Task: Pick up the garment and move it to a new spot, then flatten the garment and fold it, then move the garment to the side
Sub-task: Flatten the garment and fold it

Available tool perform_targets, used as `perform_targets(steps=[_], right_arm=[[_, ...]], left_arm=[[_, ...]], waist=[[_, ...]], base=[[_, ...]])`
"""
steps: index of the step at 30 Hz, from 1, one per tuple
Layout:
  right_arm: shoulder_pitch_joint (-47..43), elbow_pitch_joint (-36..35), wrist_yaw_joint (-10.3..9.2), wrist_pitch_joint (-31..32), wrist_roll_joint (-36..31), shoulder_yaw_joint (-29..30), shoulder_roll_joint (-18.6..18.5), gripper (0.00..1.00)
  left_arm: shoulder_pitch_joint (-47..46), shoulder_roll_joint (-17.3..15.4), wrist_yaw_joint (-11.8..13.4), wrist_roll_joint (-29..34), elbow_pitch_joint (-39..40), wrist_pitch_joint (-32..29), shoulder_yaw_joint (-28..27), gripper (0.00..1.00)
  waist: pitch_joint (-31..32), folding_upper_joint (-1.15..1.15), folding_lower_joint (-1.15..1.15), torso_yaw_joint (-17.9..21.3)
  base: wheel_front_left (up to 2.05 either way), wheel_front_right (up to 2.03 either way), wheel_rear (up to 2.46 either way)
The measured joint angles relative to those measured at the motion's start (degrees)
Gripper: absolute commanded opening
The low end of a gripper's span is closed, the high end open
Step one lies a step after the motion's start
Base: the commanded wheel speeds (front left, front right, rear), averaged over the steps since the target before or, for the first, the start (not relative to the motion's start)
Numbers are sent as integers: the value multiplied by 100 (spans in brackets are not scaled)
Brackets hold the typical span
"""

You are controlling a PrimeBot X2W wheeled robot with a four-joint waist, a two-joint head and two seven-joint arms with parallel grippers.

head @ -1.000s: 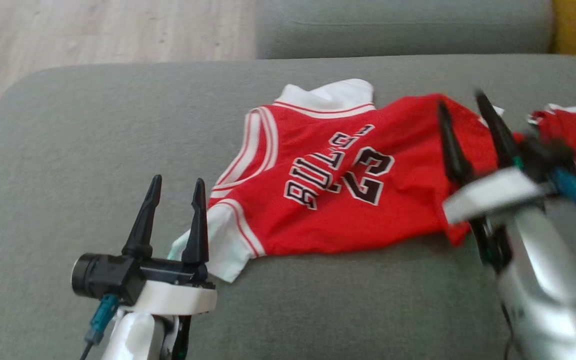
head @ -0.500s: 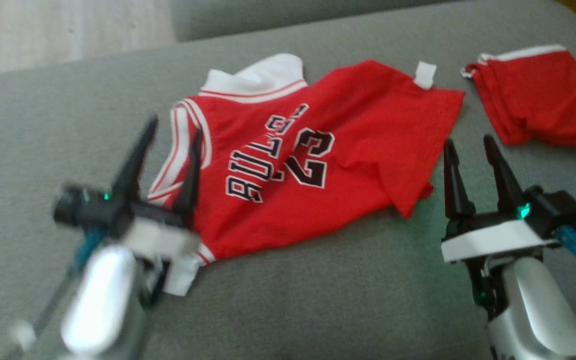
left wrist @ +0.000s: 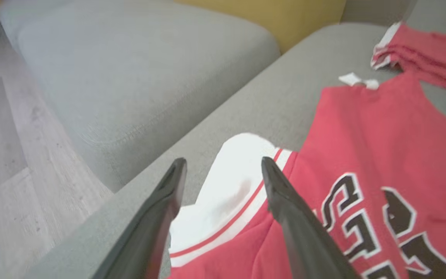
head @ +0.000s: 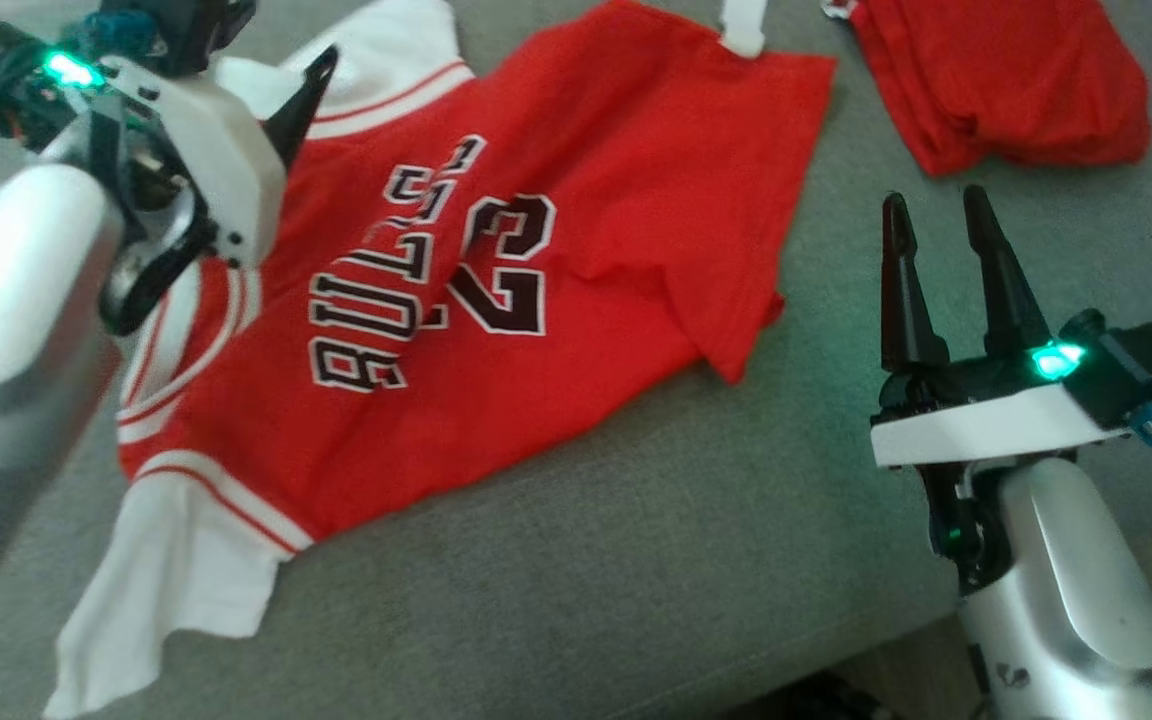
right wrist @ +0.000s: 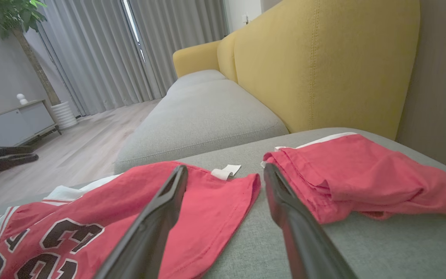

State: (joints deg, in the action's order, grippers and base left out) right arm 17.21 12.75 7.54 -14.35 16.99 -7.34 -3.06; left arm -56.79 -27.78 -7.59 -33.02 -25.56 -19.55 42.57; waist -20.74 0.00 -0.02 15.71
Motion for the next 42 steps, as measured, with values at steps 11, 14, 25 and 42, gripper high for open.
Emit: perform_targets(steps=[11, 14, 25, 42], right_arm=[[166, -291, 0, -2, 271, -122, 21, 100], [211, -319, 0, -2, 319, -129, 22, 100], [224, -374, -1, -2, 370, -152, 27, 100], [265, -369, 0, -2, 369, -348, 30, 100]], left_arm=[[-1005, -931, 0, -772, -403, -449, 1893, 100], [-1220, -990, 0, -839, -543, -309, 2187, 100], [-1864, -1043, 73, -1104, -1217, 450, 2753, 0], [-2752, -783, 1154, -770, -3199, 2394, 2037, 100]], waist=[[-659, 0, 1, 604], [-760, 0, 1, 687], [-929, 0, 2, 744], [-953, 0, 2, 723]], base=[[0, 0, 0], [0, 0, 0], [0, 0, 0], [0, 0, 0]])
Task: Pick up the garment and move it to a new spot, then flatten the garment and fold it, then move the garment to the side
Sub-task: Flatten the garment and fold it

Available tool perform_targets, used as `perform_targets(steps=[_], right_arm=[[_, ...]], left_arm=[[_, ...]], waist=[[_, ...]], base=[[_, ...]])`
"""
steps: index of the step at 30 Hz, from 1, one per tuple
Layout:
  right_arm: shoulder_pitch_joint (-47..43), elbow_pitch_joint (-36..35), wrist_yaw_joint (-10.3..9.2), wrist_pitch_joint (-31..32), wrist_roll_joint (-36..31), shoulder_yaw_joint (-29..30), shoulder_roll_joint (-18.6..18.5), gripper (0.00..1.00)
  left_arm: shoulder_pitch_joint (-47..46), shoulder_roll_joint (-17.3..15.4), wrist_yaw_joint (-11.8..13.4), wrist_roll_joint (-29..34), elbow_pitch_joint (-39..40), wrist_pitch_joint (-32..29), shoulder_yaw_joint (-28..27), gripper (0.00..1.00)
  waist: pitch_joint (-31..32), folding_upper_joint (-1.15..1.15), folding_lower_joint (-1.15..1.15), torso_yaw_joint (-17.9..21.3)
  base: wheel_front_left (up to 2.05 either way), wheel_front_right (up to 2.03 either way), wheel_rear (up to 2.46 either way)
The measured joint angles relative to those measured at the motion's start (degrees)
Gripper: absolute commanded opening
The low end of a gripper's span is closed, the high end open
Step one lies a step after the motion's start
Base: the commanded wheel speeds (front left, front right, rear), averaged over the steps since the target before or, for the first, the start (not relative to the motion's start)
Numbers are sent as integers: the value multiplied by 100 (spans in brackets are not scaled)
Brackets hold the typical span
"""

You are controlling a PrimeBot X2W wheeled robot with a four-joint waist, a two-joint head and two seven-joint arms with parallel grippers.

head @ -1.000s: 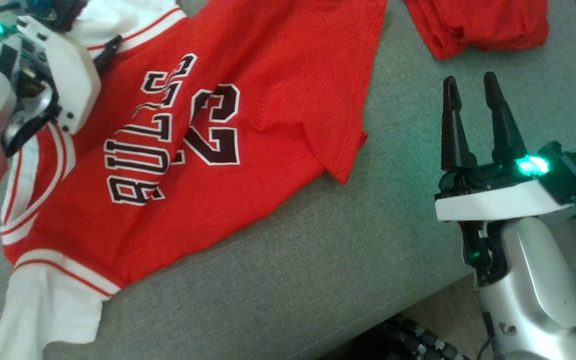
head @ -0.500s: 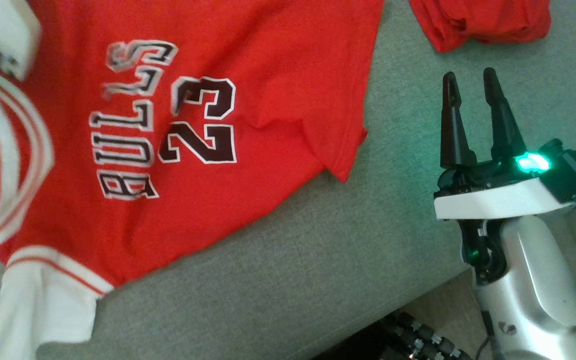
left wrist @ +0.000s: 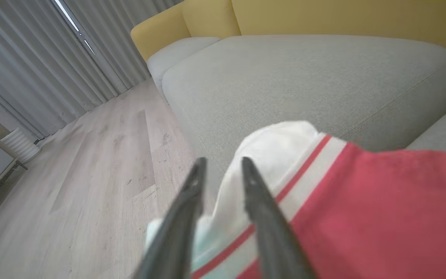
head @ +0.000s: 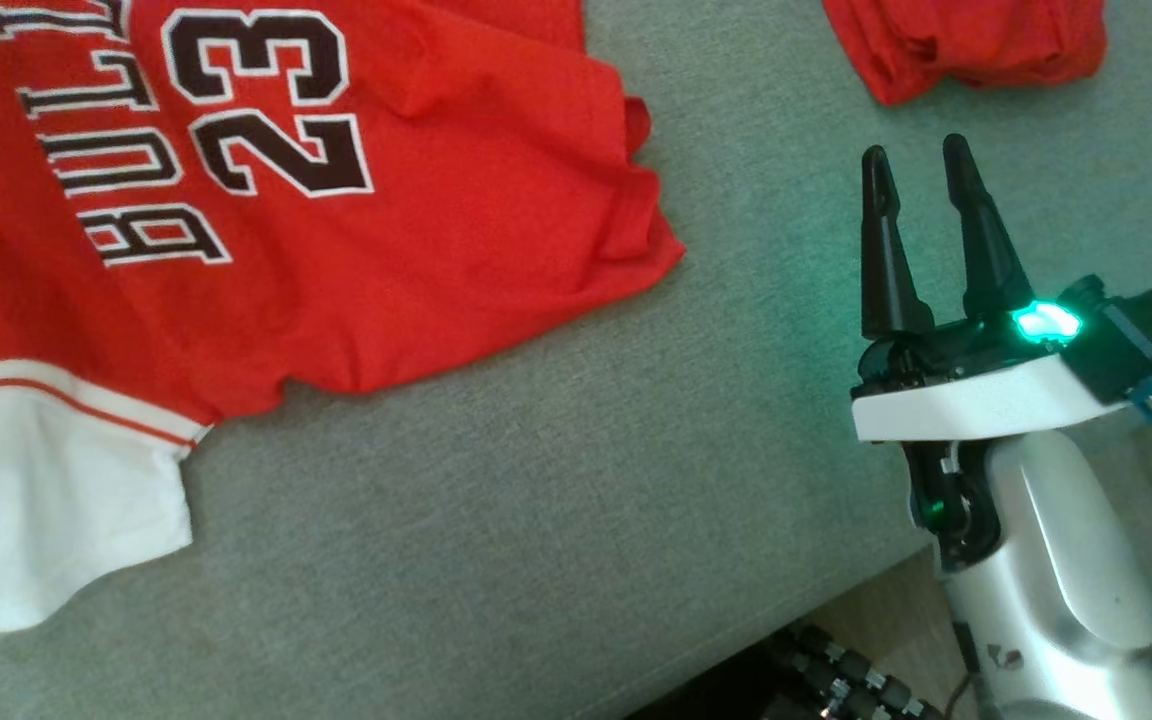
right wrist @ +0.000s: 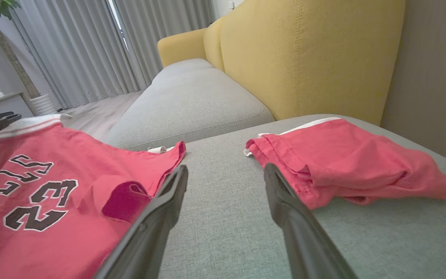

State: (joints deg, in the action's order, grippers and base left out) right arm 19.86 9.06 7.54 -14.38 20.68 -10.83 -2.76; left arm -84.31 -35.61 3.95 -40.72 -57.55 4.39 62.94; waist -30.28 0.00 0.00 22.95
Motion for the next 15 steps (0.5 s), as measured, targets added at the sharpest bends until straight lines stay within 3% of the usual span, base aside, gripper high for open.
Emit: perform_targets(steps=[8, 15], right_arm=[[1, 29, 0, 0, -71, 14, 0, 100], [1, 73, 0, 0, -314, 188, -2, 100]], left_arm=[[24, 352, -167, -10, -322, 491, 5, 100], [363, 688, -298, -107, -156, 920, -25, 100]], waist=[[103, 0, 0, -268], [369, 0, 0, -681]], base=[[0, 0, 0], [0, 0, 0]])
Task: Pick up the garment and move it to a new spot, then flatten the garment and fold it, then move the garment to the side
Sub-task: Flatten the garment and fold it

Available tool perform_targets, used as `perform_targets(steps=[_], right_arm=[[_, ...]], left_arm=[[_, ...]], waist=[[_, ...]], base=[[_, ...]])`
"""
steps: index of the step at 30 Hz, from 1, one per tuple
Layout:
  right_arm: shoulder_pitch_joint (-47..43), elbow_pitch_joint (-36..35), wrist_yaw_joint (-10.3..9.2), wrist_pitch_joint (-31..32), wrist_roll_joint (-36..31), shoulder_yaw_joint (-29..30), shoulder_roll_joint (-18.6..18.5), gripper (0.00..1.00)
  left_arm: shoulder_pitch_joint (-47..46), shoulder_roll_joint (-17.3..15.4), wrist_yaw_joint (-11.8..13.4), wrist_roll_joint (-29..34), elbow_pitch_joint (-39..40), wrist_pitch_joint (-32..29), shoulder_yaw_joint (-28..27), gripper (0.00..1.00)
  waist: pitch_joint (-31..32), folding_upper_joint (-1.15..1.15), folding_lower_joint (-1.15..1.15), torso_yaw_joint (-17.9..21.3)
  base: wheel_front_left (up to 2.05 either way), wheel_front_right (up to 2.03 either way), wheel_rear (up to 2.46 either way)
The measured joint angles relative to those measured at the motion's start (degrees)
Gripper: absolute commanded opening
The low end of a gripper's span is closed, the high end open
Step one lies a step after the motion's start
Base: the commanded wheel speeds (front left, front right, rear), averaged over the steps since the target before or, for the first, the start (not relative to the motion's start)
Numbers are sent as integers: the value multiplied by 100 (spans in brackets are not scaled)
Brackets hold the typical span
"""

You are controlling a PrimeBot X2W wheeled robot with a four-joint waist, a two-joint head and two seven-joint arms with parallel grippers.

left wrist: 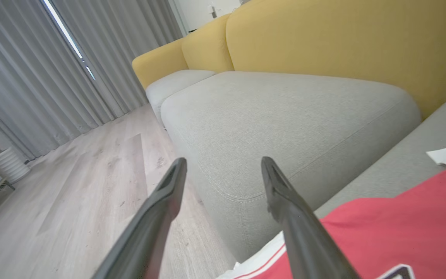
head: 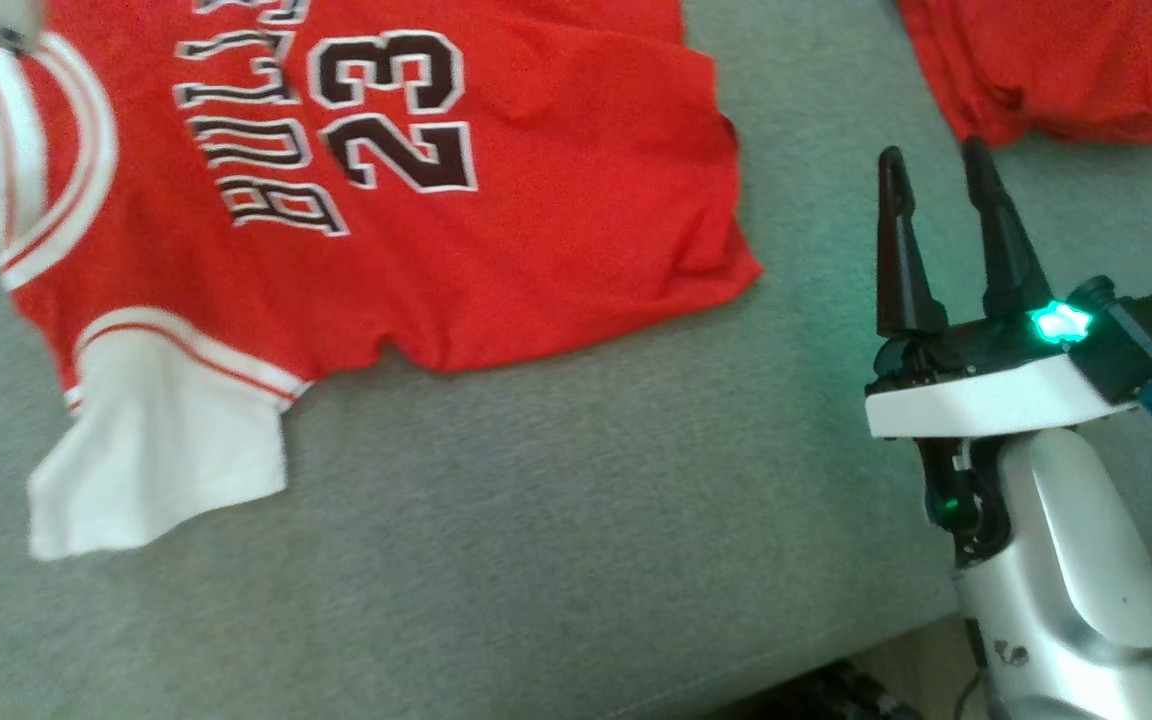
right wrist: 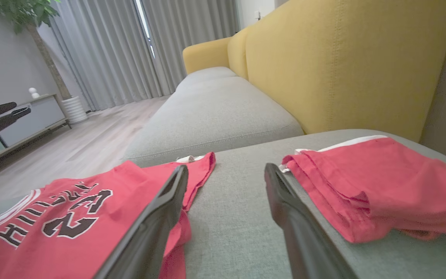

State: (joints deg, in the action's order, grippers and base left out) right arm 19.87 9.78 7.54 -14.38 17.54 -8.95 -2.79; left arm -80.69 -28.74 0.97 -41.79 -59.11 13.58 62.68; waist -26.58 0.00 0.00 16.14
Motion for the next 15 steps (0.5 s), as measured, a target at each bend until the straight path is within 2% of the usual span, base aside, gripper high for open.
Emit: perform_targets(steps=[6, 11, 12, 15], right_arm=[[-32, 98, 0, -1, -260, 226, -2, 100], [-122, 198, 0, 11, -422, 355, -2, 100], [-208, 209, 0, 42, -457, 366, -1, 100], [-376, 240, -1, 142, -459, 374, -2, 100]], left_arm=[[664, 138, 32, -69, 779, 87, -278, 100], [1650, 124, 358, -40, 2043, 112, -728, 100], [2188, 99, 516, -5, 2533, 113, -911, 100], [3051, 14, 781, 52, 3276, 112, -1143, 100]], waist=[[314, 0, 0, -510], [630, 0, 1, -985], [775, 0, 1, -1158], [1006, 0, 2, -1377]], base=[[0, 0, 0], [0, 0, 0], [0, 0, 0], [0, 0, 0]])
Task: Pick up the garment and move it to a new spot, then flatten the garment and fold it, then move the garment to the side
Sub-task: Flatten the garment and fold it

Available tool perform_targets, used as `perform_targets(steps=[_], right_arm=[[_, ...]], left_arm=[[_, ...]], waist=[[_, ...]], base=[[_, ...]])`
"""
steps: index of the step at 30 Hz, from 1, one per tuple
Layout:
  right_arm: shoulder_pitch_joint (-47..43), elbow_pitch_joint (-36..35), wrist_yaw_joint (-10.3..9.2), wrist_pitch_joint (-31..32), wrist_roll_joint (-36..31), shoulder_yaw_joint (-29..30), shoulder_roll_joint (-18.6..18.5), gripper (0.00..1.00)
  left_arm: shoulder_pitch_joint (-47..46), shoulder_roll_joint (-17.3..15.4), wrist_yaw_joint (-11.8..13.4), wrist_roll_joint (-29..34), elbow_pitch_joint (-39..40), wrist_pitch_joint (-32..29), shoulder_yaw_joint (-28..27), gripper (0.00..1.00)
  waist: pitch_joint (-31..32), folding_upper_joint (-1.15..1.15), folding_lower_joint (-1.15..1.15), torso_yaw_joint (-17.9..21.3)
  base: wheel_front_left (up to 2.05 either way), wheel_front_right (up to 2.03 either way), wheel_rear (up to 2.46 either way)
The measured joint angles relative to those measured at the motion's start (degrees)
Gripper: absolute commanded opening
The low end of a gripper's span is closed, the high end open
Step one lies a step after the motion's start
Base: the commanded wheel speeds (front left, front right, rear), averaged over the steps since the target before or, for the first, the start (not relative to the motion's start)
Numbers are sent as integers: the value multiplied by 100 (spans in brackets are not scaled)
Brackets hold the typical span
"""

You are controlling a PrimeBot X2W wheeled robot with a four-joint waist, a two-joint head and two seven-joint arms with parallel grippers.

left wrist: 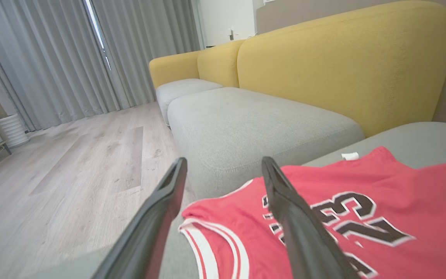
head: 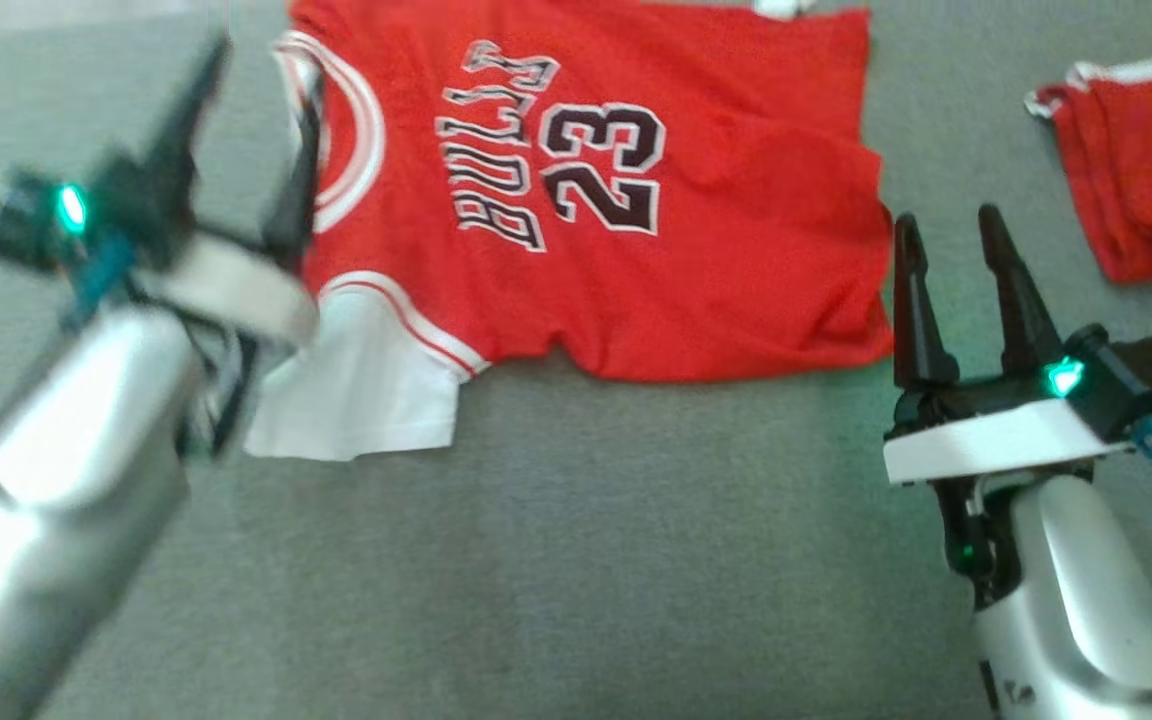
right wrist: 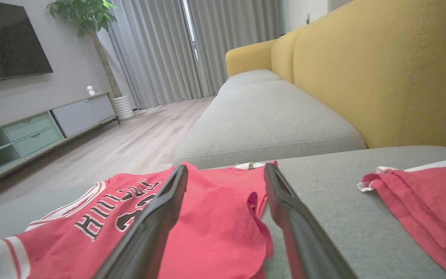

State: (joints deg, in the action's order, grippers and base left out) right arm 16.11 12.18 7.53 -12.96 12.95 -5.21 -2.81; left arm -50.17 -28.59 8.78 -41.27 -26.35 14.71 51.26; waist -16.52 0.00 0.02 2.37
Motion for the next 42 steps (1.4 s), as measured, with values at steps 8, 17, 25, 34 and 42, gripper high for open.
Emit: perform_targets(steps=[8, 17, 25, 34, 42], right_arm=[[-338, 163, 1, 187, 10, 42, 2, 100], [-492, 134, 1, 349, -141, 166, 2, 100], [240, 35, 1, 872, -593, 613, -90, 100], [1752, 1628, 1, 2157, -851, 1416, -573, 100], [2446, 3200, 1, 2496, -1392, 1996, -826, 100]], left_arm=[[2079, 29, 620, 391, 1478, 0, -552, 100], [3027, 479, 679, 933, 2042, 0, -1131, 100], [3122, 935, 355, 1367, 2125, 0, -1527, 100], [3170, 1462, -82, 1731, 1902, 0, -1844, 100], [3158, 1919, -454, 2036, 1701, 0, -2114, 100]], waist=[[539, 0, 0, -375], [707, 0, -1, -637], [470, 0, -2, -848], [55, 0, -3, -1202], [-282, 0, -3, -1519]], base=[[0, 0, 0], [0, 0, 0], [0, 0, 0], [0, 0, 0], [0, 0, 0]])
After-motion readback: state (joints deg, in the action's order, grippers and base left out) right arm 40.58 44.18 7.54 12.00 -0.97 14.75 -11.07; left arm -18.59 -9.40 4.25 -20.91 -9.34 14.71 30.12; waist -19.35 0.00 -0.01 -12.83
